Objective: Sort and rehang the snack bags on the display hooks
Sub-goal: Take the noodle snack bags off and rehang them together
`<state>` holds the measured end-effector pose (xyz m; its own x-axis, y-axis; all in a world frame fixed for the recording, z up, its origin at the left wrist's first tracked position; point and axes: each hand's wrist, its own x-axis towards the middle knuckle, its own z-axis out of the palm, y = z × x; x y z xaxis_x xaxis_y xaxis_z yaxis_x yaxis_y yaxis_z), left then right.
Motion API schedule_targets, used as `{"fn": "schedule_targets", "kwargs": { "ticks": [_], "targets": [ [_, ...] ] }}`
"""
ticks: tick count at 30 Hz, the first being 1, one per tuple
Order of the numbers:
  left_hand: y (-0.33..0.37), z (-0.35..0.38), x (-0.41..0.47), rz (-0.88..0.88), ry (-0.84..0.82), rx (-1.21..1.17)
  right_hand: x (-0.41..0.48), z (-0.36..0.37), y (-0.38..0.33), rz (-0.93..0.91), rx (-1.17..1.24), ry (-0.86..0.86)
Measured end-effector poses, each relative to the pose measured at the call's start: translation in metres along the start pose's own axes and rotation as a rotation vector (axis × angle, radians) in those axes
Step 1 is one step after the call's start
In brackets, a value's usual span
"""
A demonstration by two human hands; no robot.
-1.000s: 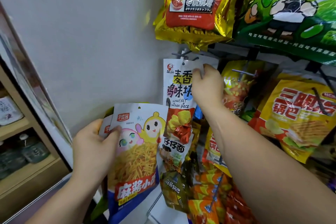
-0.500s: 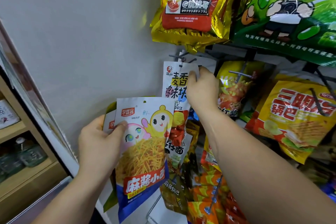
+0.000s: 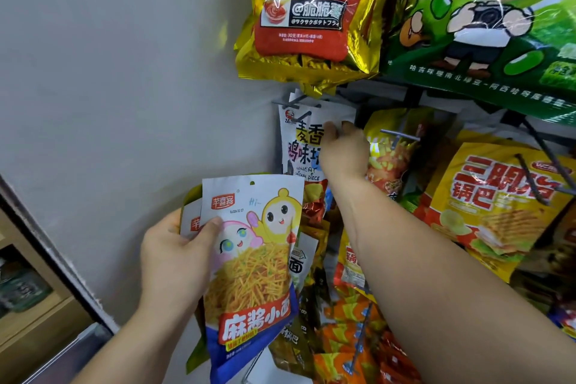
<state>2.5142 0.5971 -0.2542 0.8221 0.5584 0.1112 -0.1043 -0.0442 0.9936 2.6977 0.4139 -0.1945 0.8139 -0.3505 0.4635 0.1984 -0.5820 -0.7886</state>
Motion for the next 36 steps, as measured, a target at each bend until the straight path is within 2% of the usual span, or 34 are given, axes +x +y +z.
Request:
{"fn": "schedule_targets", "kwargs": {
  "ticks": [7, 12, 15, 17, 19, 21, 26, 31, 36],
  "targets": [
    [-0.002, 0.012, 0.012, -0.102, -0.055, -0.16, 0.02, 0.009, 0.009, 0.0, -0.06, 0.019],
    [0.002, 0.016, 0.014, -0.124, -0.103, -0.231, 0.005, -0.006, 0.019, -0.01, 0.026, 0.009],
    [0.001, 0.022, 0.015, -0.132, -0.117, -0.252, -0.034, -0.025, 0.03, 0.067, 0.305, -0.131],
    [0.001, 0.029, 0.014, -0.151, -0.134, -0.281, -0.062, -0.041, 0.037, 0.154, 0.426, -0.315],
    [0.002, 0.039, 0.014, -0.16, -0.154, -0.314, -0.086, -0.059, 0.043, 0.187, 0.444, -0.55],
    [0.005, 0.048, 0.013, -0.154, -0.169, -0.341, -0.101, -0.072, 0.049, 0.175, 0.381, -0.625],
    [0.014, 0.071, 0.005, -0.127, -0.245, -0.36, -0.11, -0.1, 0.063, 0.178, 0.266, -0.427],
    [0.016, 0.091, -0.011, -0.156, -0.319, -0.355, -0.123, -0.12, 0.075, 0.245, 0.241, -0.265],
    [0.019, 0.109, -0.034, -0.198, -0.347, -0.367, -0.134, -0.145, 0.084, 0.23, 0.227, -0.131]
  ]
}}
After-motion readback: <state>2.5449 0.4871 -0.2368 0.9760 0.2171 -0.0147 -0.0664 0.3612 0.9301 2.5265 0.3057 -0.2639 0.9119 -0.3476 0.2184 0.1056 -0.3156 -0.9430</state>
